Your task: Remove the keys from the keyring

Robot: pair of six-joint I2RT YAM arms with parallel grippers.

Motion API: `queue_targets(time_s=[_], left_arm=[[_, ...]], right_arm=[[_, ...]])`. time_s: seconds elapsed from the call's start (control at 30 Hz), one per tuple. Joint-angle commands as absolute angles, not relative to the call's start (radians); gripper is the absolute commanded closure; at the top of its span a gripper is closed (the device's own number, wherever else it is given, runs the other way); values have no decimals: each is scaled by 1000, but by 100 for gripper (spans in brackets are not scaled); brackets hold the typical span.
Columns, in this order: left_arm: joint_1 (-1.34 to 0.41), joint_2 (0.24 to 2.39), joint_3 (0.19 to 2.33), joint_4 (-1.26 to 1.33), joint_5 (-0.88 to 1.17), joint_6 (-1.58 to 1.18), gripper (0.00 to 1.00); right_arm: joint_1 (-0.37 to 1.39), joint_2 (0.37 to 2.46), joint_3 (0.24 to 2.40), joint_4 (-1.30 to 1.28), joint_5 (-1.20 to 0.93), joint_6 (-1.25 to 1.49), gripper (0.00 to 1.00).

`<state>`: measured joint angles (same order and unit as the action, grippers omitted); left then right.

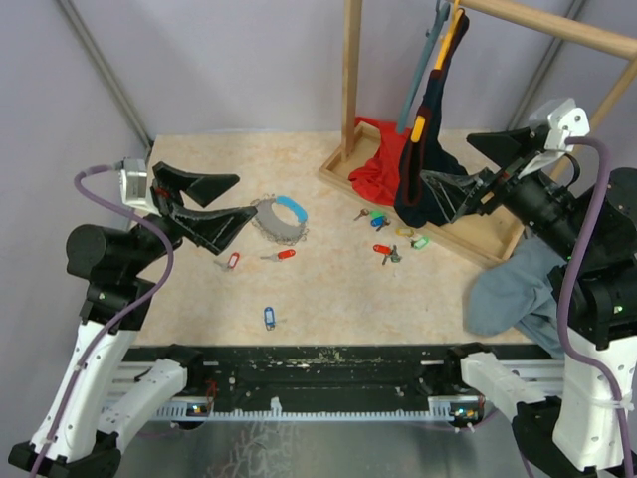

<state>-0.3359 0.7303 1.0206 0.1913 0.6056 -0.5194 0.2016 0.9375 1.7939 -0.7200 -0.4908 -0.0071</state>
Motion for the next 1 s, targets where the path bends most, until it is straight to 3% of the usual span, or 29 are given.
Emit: queue_targets(time_s=[0.0,0.97], left_arm=[[-336,704,1041,161,622,-499,0],[-336,692,990,169,624,-492,0]], right_arm=[[199,933,1791,-713,-490,23,1],[199,922,1726,-684,-481,21,1]])
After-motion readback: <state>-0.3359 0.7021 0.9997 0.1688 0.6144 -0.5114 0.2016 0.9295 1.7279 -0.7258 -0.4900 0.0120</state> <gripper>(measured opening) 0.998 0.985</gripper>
